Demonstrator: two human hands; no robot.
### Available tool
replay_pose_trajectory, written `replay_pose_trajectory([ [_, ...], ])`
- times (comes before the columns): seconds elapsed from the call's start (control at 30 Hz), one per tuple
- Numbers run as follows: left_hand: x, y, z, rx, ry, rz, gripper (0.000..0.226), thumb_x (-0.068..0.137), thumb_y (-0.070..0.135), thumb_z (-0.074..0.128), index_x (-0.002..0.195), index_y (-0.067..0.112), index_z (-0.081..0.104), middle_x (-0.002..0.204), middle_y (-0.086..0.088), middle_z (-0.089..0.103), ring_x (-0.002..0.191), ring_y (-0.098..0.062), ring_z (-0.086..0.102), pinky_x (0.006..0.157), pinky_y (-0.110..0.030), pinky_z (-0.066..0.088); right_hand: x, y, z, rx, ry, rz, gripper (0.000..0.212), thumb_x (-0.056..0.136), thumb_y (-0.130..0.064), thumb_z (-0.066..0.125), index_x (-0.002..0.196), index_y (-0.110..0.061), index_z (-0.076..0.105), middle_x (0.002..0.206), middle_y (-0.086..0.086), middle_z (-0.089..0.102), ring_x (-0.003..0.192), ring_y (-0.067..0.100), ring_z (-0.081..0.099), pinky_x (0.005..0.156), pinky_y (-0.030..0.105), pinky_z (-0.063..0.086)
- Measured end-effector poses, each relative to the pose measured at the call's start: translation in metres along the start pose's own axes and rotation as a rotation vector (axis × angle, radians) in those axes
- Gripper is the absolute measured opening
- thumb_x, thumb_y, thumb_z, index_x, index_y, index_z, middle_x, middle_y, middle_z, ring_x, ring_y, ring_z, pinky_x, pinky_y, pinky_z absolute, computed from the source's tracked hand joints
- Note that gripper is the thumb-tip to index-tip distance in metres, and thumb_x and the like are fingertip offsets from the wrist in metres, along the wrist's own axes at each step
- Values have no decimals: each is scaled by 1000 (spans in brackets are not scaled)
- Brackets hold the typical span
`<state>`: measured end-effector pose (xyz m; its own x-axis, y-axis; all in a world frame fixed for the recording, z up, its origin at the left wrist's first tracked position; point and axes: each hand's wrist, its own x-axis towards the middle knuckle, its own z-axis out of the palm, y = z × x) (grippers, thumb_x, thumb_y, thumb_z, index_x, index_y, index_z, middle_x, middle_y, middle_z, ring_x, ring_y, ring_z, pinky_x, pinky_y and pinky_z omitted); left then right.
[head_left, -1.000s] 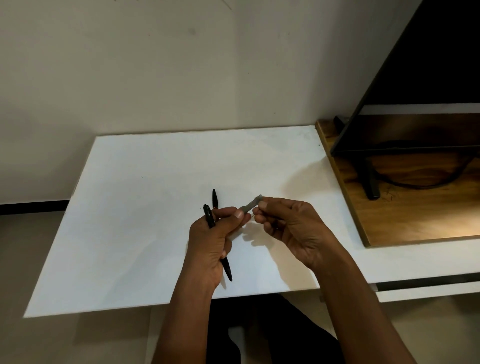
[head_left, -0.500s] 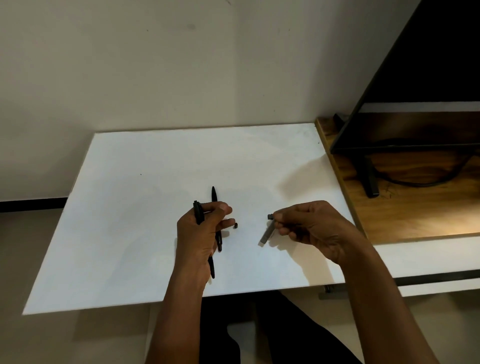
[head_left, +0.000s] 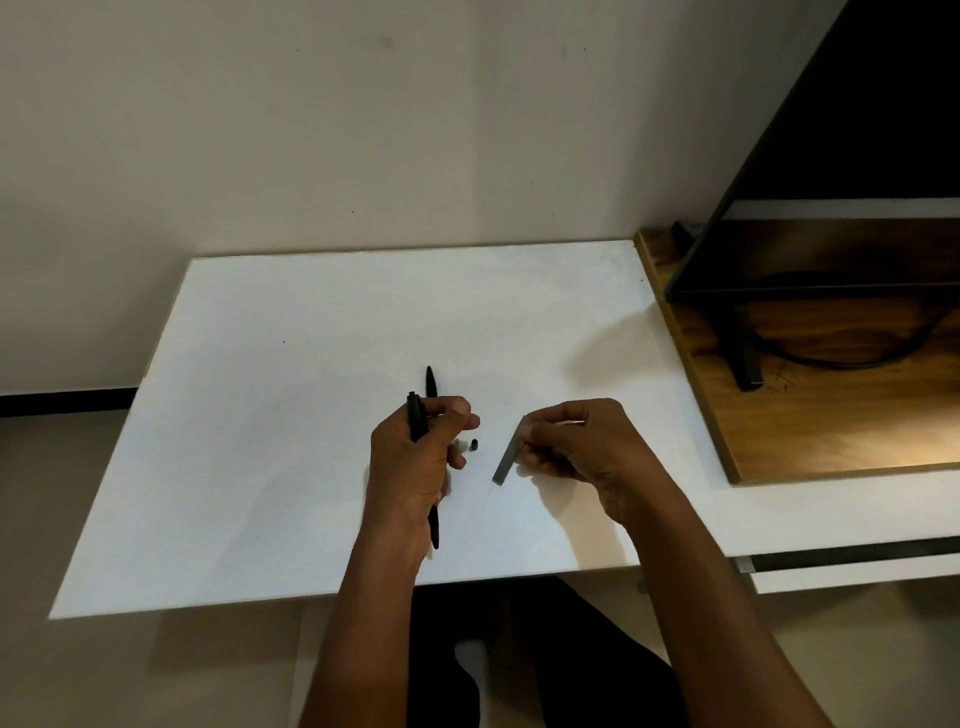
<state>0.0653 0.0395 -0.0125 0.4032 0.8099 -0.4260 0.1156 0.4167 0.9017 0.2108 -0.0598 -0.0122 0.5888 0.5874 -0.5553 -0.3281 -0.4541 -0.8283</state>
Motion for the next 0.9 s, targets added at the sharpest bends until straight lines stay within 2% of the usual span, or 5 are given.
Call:
replay_pose_trajectory([
  [0.17, 1, -2, 3, 2, -63, 33, 12, 95, 17, 62, 105, 14, 67, 83, -2, 79, 46, -6, 55, 40, -20, 37, 1, -4, -3, 113, 58, -64, 20, 83, -1, 76, 102, 1, 71, 81, 22, 77, 65, 26, 73, 62, 29, 61],
  [0.3, 1, -2, 6, 7, -176, 41, 22, 103, 17, 46, 109, 15, 67, 86, -6, 78, 53, -11, 59, 43, -21, 39, -1, -11, -6, 337, 102, -233, 21, 86, -5, 75, 106, -1, 72, 86, 18, 79, 77, 27, 77, 68, 27, 61],
  [0.4, -1, -2, 6, 102, -233, 89, 24, 104, 23, 46, 113, 20, 68, 90, -3, 78, 58, -10, 61, 45, -20, 42, -4, -15, -3, 448, 92, -326, 20, 86, -4, 74, 106, -1, 72, 90, 16, 79, 83, 28, 78, 72, 27, 61],
  [0.63, -3, -2, 3, 301, -275, 160, 26, 98, 25, 60, 121, 27, 70, 91, 7, 79, 59, -9, 63, 50, -7, 41, -6, -16, 1, 337, 144, -464, 16, 87, -6, 74, 103, -2, 74, 88, 12, 80, 82, 26, 78, 70, 27, 60],
  [0.9, -3, -2, 1, 314, -253, 173, 27, 94, 24, 65, 120, 30, 71, 85, 15, 78, 54, -1, 62, 46, -11, 43, -6, -16, 2, 267, 119, -503, 11, 86, -5, 75, 97, -4, 74, 84, 13, 79, 78, 27, 78, 68, 28, 60],
])
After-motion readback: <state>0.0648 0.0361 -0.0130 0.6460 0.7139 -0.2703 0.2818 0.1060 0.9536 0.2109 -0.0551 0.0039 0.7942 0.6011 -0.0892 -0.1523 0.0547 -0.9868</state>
